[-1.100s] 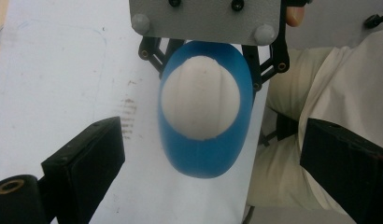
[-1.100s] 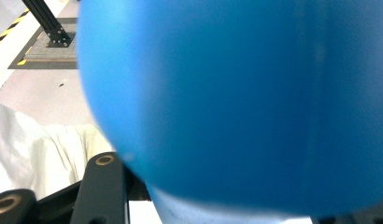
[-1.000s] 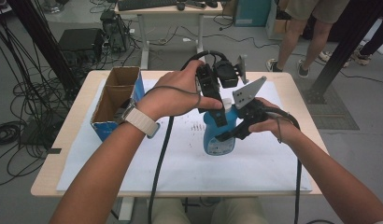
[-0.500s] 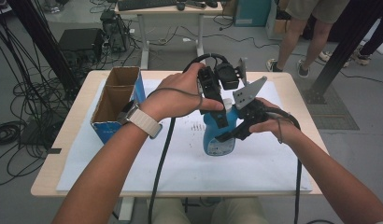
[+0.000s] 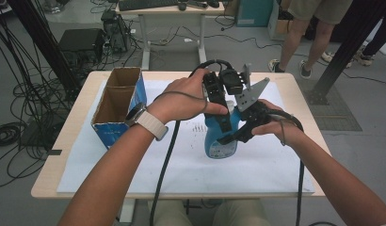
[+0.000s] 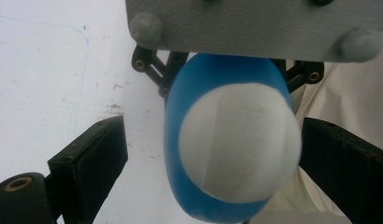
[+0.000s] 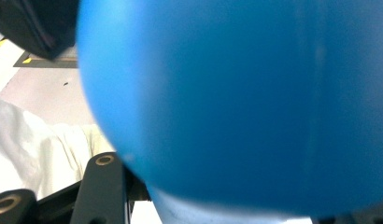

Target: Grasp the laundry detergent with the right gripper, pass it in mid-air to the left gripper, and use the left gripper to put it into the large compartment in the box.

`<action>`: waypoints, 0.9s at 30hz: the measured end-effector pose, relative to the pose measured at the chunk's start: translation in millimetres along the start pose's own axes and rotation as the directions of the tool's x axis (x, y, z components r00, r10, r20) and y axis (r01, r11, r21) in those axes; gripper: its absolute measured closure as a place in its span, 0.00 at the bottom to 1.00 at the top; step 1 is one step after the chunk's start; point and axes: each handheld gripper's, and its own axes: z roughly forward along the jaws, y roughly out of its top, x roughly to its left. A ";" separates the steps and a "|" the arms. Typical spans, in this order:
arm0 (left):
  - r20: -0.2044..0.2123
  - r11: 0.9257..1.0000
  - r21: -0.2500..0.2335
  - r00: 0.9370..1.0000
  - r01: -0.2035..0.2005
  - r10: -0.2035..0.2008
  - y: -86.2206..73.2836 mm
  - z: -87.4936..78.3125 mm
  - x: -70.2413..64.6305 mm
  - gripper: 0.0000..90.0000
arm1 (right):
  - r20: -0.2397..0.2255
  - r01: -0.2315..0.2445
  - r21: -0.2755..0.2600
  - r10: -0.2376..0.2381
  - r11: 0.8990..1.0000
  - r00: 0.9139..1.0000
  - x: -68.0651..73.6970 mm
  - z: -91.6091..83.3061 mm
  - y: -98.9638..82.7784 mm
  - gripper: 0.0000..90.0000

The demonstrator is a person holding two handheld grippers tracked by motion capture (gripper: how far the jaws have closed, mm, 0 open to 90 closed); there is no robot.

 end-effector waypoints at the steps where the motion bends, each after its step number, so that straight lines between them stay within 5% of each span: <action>1: 0.002 1.000 -0.004 1.000 -0.002 0.002 -0.1 1.1 0.4 0.11 | -0.001 0.000 -0.001 0.000 1.000 1.000 0.2 -0.2 0.1 0.48; 2: 0.005 1.000 -0.004 1.000 0.000 0.000 0.0 2.3 0.5 0.11 | -0.001 0.001 -0.001 -0.001 1.000 1.000 0.2 -0.4 0.3 0.48; 3: 0.013 0.999 -0.009 0.999 0.051 -0.051 -0.4 4.9 -2.3 0.12 | 0.000 0.014 -0.004 -0.014 1.000 1.000 -0.3 -0.3 0.3 0.48; 6: 0.015 0.999 -0.010 0.998 0.053 -0.053 -0.3 5.9 -2.0 0.12 | -0.001 0.004 -0.002 -0.004 1.000 1.000 1.1 -0.7 0.8 0.48; 27: 0.041 1.000 0.009 0.999 0.014 -0.014 3.4 11.6 -0.5 0.22 | -0.021 -0.040 -0.022 0.040 0.999 0.999 6.2 0.1 0.6 0.48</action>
